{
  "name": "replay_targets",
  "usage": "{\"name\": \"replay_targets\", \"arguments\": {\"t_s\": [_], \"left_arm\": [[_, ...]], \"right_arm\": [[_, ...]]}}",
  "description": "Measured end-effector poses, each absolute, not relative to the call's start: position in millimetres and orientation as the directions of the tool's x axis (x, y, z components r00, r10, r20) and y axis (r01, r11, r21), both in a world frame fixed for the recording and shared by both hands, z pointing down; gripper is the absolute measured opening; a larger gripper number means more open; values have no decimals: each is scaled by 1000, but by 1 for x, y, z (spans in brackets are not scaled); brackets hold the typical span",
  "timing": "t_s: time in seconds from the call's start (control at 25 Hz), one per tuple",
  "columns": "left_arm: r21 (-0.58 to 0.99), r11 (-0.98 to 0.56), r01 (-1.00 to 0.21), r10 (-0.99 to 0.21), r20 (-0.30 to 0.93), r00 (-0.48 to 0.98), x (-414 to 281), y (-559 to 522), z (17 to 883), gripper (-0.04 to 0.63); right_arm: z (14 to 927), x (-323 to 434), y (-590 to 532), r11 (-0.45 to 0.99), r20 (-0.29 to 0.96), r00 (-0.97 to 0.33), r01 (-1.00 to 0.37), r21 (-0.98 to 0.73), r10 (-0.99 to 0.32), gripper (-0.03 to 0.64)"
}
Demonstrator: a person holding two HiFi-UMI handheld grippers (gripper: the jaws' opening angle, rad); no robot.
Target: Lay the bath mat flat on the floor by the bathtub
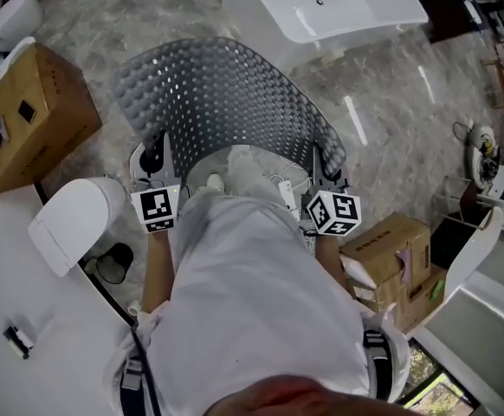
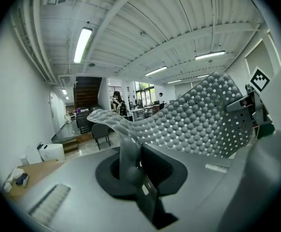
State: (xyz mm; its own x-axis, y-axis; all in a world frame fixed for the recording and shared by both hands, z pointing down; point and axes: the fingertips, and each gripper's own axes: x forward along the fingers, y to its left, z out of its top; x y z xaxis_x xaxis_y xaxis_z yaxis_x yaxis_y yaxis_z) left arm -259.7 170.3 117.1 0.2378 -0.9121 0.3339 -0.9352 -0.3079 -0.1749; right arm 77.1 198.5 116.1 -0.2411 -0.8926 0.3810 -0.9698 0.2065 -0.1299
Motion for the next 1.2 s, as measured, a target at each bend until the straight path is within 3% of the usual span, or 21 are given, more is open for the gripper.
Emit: {"name": "replay_targets", "arguments": {"t_s": [0.32,0.56,0.84,1.2], "left_arm": [[-187,-350,-918,-873,422,247,-237,77,151,20],[-208,-412,-887,-815,519,257,-200,-28,232,18],[-166,-442,-881,-760,591,270,-168,-113,397,17],[-165,-476,-864,-698,669,257,-150,-137,645,17]], "right_arm": [[169,125,124,136,466,-196,-978,-159,-863,18],[251,154,43,139,558,-196,-980,-143,-806,18],[406,168,-28,168,646,-230,-973,-157,-728,19],[655,183,-65,177,722,-245,-969,-171,-647,18]]}}
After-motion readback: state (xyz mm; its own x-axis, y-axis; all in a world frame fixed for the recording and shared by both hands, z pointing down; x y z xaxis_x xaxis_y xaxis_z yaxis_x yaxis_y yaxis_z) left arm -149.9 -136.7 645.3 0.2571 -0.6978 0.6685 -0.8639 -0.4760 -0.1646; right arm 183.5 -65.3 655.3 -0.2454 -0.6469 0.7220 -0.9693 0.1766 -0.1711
